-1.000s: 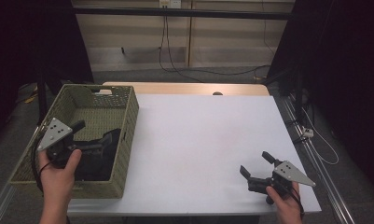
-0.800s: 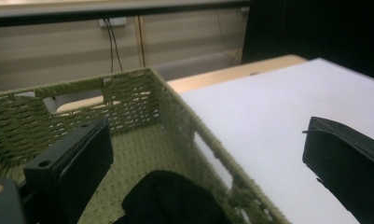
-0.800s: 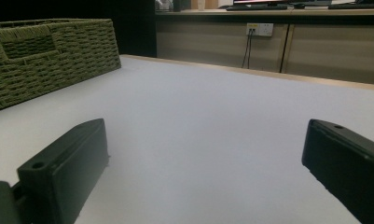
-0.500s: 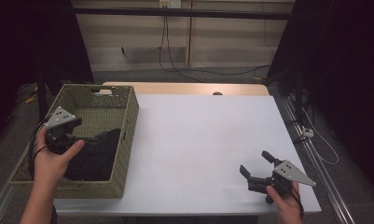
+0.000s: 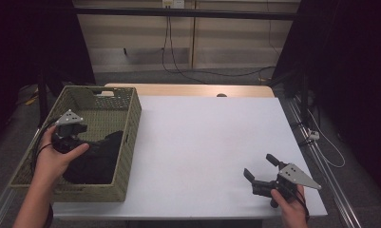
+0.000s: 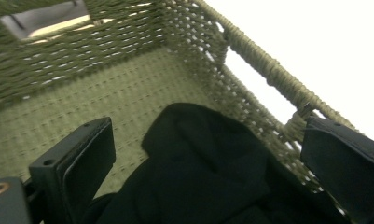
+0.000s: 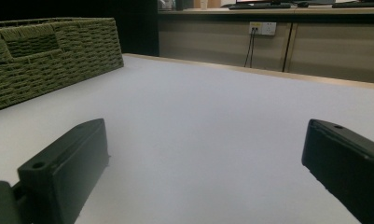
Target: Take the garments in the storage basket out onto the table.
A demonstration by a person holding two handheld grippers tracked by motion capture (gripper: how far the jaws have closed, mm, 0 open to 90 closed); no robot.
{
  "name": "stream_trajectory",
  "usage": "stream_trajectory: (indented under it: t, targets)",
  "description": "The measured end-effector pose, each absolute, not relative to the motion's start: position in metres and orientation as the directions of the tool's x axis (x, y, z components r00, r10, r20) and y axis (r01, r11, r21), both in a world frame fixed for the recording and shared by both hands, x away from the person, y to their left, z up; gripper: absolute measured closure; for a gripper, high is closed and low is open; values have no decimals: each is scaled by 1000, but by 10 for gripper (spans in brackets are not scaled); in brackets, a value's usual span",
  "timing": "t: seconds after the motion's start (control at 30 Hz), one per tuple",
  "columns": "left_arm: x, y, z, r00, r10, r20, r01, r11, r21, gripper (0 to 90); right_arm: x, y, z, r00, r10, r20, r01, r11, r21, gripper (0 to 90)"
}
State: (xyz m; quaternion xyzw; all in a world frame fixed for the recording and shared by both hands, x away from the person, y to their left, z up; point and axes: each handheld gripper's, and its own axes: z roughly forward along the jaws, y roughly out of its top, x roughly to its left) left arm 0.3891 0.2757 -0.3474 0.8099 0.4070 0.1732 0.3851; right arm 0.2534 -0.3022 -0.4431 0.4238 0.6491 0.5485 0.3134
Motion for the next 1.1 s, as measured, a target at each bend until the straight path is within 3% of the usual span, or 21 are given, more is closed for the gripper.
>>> stream_trajectory:
  t: [0.37, 0.83, 1.1]
  targets:
    - [396, 289, -362, 664, 746, -46, 500, -397, 770, 31, 254, -302, -443, -442, 896, 49, 204, 47, 978, 0]
    - [409, 297, -385, 813, 582, 17, 402, -582, 707, 40, 254, -304, -444, -432, 900, 55, 209, 41, 977, 0]
    - [413, 304, -401, 827, 562, -21, 429, -607, 669, 43, 254, -304, -445, -432, 900, 52, 214, 46, 976, 0]
